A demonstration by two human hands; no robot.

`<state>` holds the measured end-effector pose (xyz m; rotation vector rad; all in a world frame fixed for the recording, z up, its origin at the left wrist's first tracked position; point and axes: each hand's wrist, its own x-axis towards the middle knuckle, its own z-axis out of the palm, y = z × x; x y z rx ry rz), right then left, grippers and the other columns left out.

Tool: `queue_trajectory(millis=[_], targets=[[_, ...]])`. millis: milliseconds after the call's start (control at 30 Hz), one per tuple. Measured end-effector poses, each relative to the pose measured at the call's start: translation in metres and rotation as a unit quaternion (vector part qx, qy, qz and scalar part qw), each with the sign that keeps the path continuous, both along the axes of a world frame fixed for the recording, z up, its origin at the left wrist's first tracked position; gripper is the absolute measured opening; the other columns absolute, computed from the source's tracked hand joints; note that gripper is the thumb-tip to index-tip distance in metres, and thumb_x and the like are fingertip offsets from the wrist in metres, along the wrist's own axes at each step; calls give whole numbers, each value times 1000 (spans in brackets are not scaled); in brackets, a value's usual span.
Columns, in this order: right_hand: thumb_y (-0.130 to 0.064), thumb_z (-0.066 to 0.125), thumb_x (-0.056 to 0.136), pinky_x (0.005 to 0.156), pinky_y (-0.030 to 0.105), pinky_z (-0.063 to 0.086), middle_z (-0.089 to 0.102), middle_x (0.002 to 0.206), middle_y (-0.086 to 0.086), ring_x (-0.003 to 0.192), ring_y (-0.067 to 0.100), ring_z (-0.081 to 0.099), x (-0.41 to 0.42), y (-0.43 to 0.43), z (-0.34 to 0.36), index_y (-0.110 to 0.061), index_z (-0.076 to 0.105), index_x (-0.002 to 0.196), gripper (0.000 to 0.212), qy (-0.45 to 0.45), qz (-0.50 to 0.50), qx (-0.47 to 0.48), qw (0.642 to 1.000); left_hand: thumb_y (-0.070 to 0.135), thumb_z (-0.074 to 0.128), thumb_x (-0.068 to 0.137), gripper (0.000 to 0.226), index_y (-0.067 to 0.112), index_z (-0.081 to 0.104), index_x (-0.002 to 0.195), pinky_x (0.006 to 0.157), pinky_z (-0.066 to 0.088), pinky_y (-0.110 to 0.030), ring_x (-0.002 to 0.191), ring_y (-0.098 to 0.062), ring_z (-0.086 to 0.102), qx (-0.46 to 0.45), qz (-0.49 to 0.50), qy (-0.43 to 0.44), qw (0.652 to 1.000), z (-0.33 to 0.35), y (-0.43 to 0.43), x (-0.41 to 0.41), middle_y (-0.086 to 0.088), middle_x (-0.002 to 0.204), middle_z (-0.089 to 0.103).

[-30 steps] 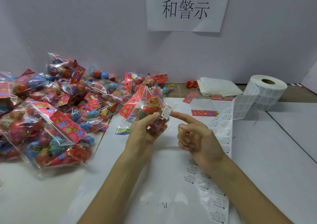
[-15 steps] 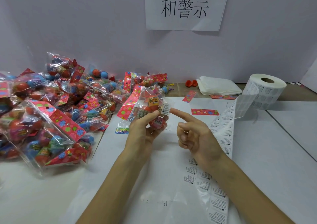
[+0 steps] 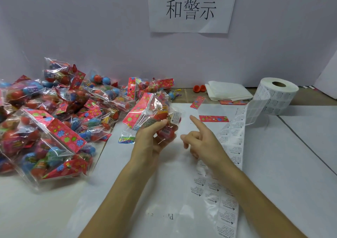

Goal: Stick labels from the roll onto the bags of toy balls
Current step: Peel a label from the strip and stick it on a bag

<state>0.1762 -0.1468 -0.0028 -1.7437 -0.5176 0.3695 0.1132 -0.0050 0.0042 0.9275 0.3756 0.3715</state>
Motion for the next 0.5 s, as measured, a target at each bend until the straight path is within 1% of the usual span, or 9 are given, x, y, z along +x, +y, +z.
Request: queue_trajectory(millis=[67,133,200,267,333,367,433,500], targets=[[-29,69,95,61,25,44,64,71,-10,54,0,52,4,-4,3,-33,40,150,62,-11,-28,24,999,7,64,92,23,7,69,114,78,62,-32,97,-31,75,23,0,0,1000,0,-1,0,-13,101,78],[-39,73,89,57,21,47,65,85,-9,59,1,57,5,-5,7,-34,47,141,59,-22,-44,44,998,8,64,93,28,8,66,121,79,61,-33,95,-29,76,56,-12,-2,998,1,-2,0,-13,108,77],[-48,76,80,57,19,48,65,95,-7,64,5,62,4,-6,9,-35,52,133,60,-38,-50,52,997,9,65,93,24,10,67,117,77,60,-34,91,-26,75,91,-22,-3,996,0,-4,-1,-14,109,77],[-44,80,79,58,19,50,65,97,-10,69,8,66,3,-7,10,-37,58,122,49,-56,-57,45,996,7,68,92,17,11,69,109,75,60,-35,85,-27,74,121,-28,1,992,-1,-6,-1,-15,99,75],[-35,81,83,58,19,50,67,93,-12,68,9,67,4,-9,9,-35,65,110,32,-72,-59,44,995,7,70,91,17,9,69,108,71,61,-34,79,-25,74,140,-36,3,990,-2,-8,-1,-11,88,74],[-31,80,85,58,18,50,69,90,-12,65,10,67,5,-9,9,-31,68,104,22,-76,-56,51,994,7,71,90,20,8,69,109,68,60,-33,77,-24,74,145,-40,2,989,-3,-8,-1,-9,86,75],[-28,73,92,57,20,50,72,84,-9,61,12,68,8,-11,9,-24,72,97,6,-72,-50,68,994,9,72,89,23,10,69,113,63,59,-28,77,-23,75,147,-46,5,988,-1,-9,-1,-8,89,77],[-28,66,98,59,23,52,73,80,-9,61,15,69,9,-12,10,-21,73,96,10,-65,-51,73,994,12,72,90,24,13,69,113,62,58,-26,78,-23,76,143,-47,10,989,0,-9,-1,-9,93,78]])
